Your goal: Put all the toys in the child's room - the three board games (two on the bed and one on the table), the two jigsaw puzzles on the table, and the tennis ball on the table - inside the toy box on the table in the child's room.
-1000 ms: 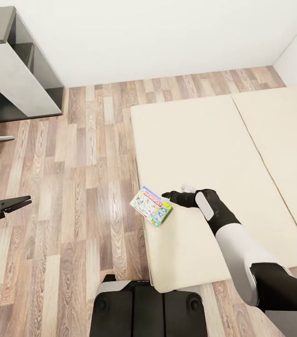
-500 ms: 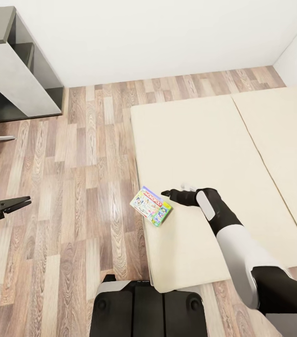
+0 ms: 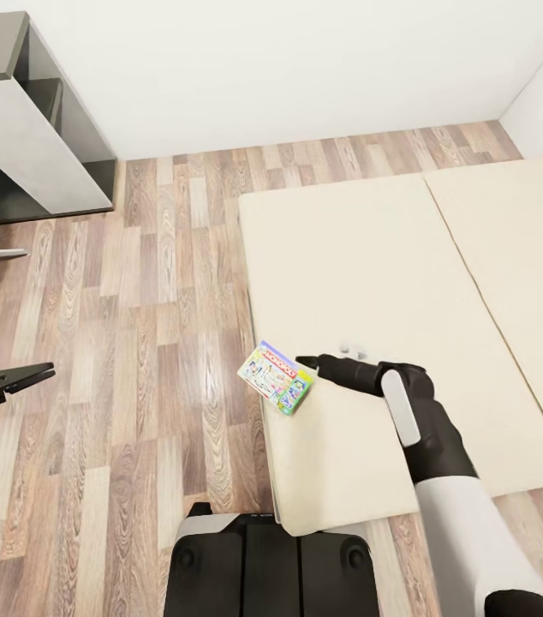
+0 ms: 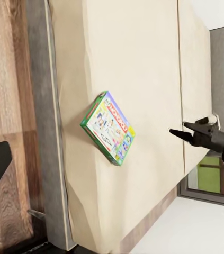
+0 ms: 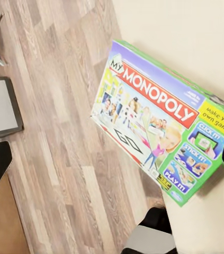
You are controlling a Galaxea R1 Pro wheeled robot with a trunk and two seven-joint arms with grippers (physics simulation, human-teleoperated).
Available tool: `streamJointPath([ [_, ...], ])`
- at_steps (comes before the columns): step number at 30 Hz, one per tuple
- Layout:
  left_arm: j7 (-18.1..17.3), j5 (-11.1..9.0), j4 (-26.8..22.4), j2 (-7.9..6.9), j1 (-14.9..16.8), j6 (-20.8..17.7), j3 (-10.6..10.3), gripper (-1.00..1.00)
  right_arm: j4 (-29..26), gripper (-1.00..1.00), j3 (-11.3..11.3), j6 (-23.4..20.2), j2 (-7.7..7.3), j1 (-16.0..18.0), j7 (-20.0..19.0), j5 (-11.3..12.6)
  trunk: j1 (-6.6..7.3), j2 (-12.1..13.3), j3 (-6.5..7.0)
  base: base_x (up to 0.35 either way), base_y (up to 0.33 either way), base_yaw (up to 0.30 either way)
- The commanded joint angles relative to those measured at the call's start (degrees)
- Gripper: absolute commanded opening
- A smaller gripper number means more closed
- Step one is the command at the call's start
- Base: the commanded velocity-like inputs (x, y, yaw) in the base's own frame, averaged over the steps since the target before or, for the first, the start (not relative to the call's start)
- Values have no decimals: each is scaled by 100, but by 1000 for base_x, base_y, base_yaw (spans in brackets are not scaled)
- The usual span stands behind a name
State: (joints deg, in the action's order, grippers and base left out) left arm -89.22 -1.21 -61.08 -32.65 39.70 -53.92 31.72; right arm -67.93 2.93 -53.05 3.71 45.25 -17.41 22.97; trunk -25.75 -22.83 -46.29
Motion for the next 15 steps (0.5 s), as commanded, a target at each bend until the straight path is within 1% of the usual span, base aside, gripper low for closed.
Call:
streamJointPath([
  [1,-28,7,4,-2,-3,-36,0,100,-170,100,72,-75,7,-102,-61,-40,-4,-9,-6,0,0,0],
  [2,-29,5,7,-2,-11,-16,1,100,-320,100,123,-117,7,-200,-70,-37,-4,-9,-6,0,0,0],
  [3,-31,6,17,-3,-30,15,1,100,-601,100,240,-204,7,-394,-86,-23,-4,-9,-6,0,0,0],
  [6,-35,3,75,-4,-81,44,4,100,-1000,100,434,-346,3,-701,-152,12,-4,-9,-6,0,0,0],
  [9,-43,5,180,-7,-156,59,16,100,-1372,100,639,-447,-1,-1076,-311,57,-4,-9,-6,0,0,0],
  [10,-47,5,216,-8,-189,62,24,100,-1481,100,709,-464,-1,-1214,-394,68,-4,-9,-6,0,0,0],
  [11,-50,6,276,-10,-265,67,47,100,-1670,100,854,-481,-3,-1494,-609,83,-4,-9,-6,0,0,0],
  [15,-54,6,350,-12,-455,71,95,100,-1916,100,1159,-467,-4,-2039,-1209,100,-4,-9,-6,0,0,0],
])
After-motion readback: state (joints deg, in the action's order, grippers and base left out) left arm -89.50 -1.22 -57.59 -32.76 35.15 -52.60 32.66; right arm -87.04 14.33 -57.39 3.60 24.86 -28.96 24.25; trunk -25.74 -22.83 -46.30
